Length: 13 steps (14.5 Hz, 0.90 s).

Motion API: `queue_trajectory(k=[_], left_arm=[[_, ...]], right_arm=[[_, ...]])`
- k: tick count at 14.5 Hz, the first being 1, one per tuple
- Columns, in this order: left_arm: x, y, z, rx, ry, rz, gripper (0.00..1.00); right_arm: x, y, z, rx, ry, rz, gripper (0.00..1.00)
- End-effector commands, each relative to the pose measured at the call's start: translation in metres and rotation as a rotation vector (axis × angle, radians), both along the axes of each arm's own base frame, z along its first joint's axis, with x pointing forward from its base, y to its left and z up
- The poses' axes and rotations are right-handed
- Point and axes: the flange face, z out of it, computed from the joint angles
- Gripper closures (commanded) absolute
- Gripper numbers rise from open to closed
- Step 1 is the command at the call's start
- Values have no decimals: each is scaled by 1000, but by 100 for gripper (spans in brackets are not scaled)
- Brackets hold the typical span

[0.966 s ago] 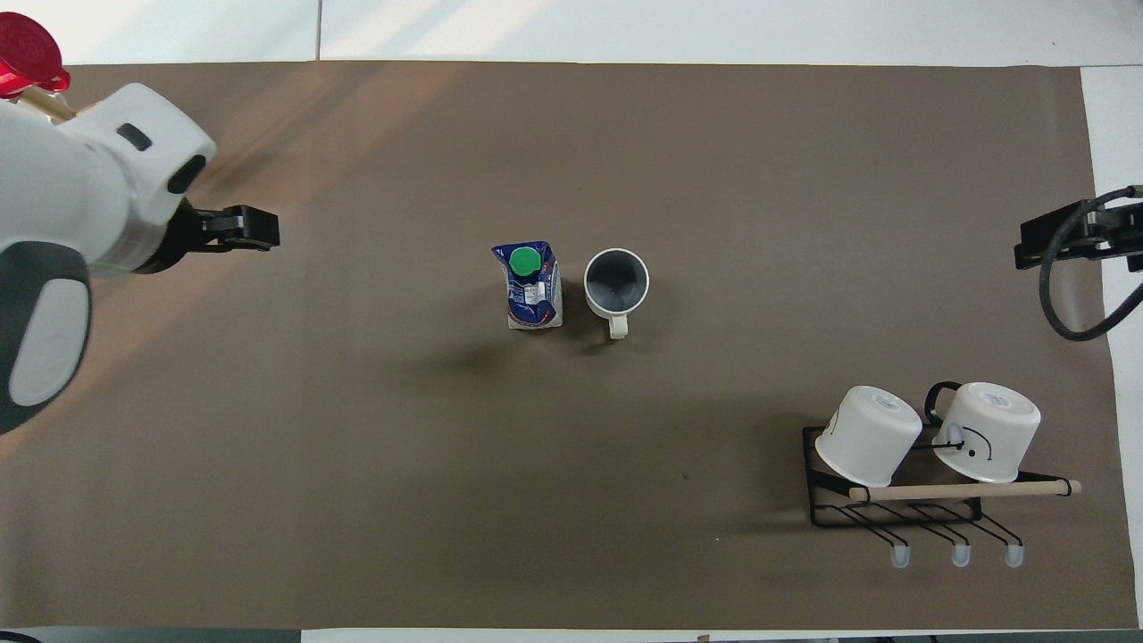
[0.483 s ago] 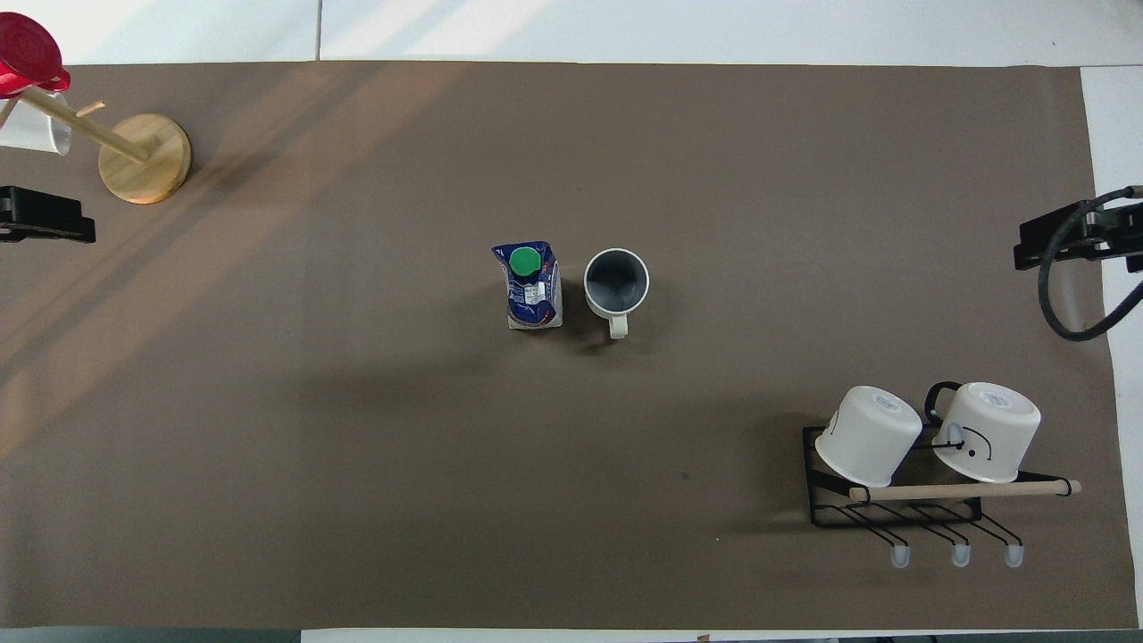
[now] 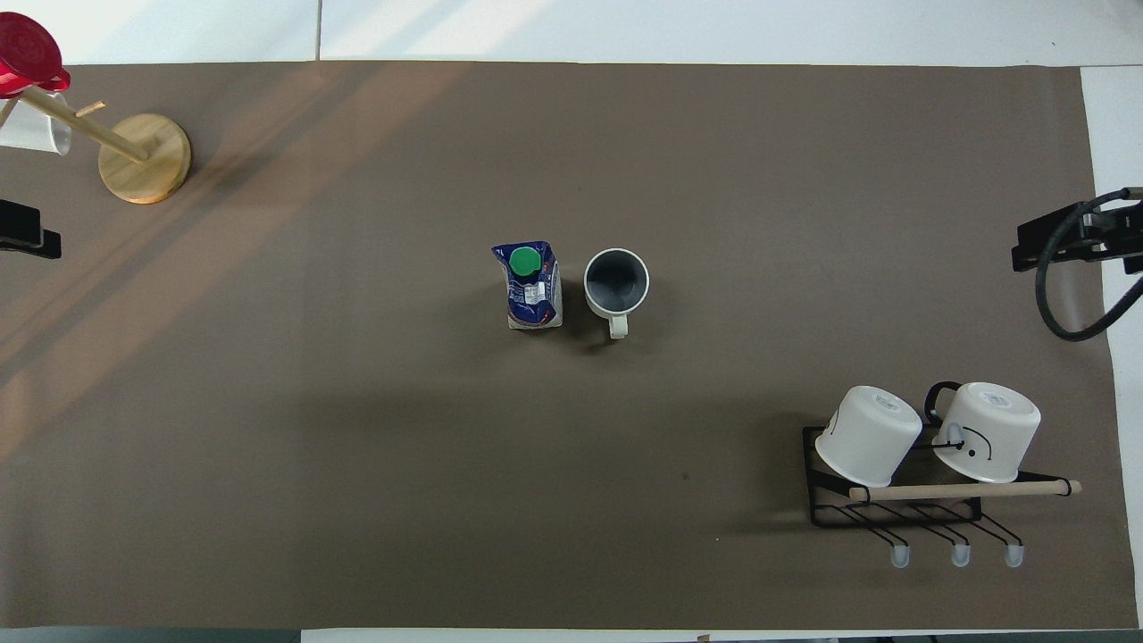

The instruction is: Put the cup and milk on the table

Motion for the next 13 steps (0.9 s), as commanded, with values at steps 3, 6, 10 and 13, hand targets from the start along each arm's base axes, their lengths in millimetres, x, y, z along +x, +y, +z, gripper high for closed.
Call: queue_trajectory(k=[3,6,10,13], left_arm=[[-6,-11,-3,-18,16,-15,0],[-6,-18,-4,-11,17,-36,0],[-8,-17,-5,-5,35,-34,0],[-14,-14,-1,21,37,-28,0]], right_arm=[[-1,-1,-1,3,-14,26,0],[-2,-1,-1,3,-14,25,0],[-1,-2,-1,3,-14,23,0],[-1,-2,-1,2,-15,23,0]])
